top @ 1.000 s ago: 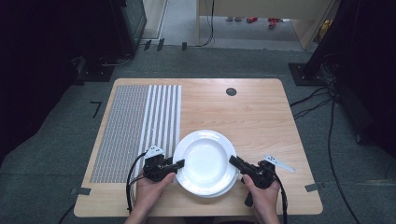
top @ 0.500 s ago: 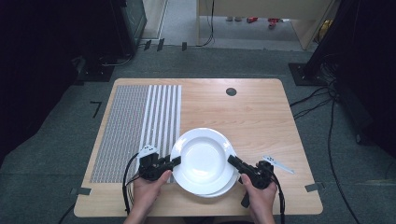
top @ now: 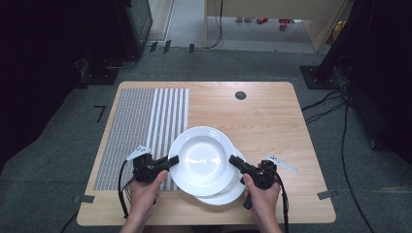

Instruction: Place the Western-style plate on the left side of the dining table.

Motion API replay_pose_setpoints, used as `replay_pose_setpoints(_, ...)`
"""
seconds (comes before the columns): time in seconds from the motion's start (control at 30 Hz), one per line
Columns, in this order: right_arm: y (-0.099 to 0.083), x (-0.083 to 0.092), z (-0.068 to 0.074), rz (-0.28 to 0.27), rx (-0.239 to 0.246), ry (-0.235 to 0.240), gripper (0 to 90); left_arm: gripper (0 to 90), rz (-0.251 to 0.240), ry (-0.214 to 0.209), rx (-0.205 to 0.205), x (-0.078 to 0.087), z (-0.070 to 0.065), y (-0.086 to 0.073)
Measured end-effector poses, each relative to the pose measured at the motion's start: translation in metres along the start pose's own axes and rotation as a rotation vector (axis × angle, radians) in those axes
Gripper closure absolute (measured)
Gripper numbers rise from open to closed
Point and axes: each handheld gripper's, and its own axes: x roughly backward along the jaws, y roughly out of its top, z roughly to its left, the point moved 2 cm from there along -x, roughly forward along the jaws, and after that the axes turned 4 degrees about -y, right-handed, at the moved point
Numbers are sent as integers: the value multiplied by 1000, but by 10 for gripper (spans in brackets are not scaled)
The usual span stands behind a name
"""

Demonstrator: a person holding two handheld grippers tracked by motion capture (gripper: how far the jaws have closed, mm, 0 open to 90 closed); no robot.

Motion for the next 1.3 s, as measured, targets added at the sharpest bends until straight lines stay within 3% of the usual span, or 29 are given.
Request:
replay_pose_setpoints(0.57,14,-53,37,35,0,81,831,741,-90,14,56,44,31,31)
replay_pose_setpoints(0.83,20,-83,54,81,-17,118,831,747,-116,46,75,65,47,45)
replay_pose_setpoints(1.3,24,-134,77,151,-23,116,829,750,-122,72,117,83,88,67)
